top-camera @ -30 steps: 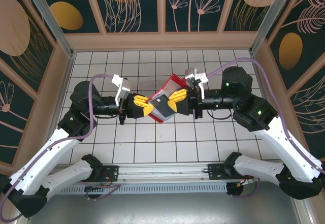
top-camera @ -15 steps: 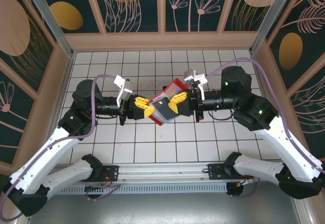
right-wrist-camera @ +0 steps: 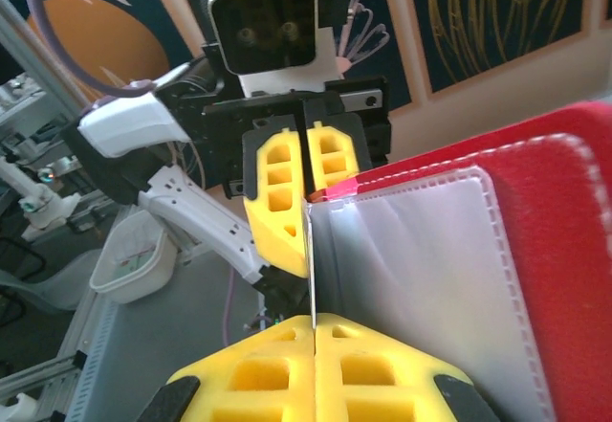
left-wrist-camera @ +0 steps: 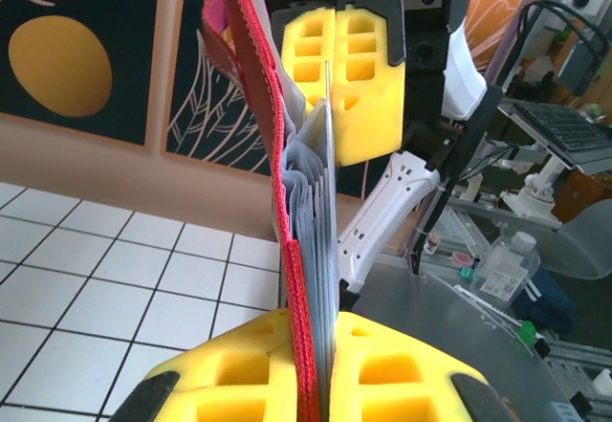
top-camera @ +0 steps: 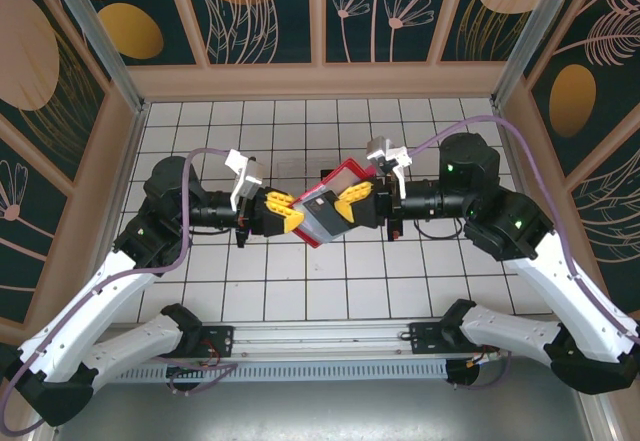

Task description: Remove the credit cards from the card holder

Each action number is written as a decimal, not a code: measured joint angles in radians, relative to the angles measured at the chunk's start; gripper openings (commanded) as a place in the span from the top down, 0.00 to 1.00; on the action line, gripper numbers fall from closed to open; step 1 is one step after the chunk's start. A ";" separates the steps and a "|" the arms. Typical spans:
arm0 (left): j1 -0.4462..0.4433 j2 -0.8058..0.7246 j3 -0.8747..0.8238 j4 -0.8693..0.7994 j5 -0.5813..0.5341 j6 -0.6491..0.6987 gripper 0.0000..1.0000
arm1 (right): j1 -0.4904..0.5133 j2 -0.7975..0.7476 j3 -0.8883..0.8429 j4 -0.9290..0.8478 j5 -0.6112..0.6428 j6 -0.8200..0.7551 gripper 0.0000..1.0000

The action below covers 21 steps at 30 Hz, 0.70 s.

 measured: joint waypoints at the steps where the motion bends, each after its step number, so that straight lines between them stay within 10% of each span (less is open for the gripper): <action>1: 0.000 0.000 0.000 -0.012 -0.009 0.006 1.00 | 0.000 -0.005 0.000 -0.008 0.017 -0.002 1.00; 21: 0.073 0.048 0.000 -0.131 -0.462 0.047 1.00 | -0.061 -0.058 0.066 -0.103 0.408 -0.117 1.00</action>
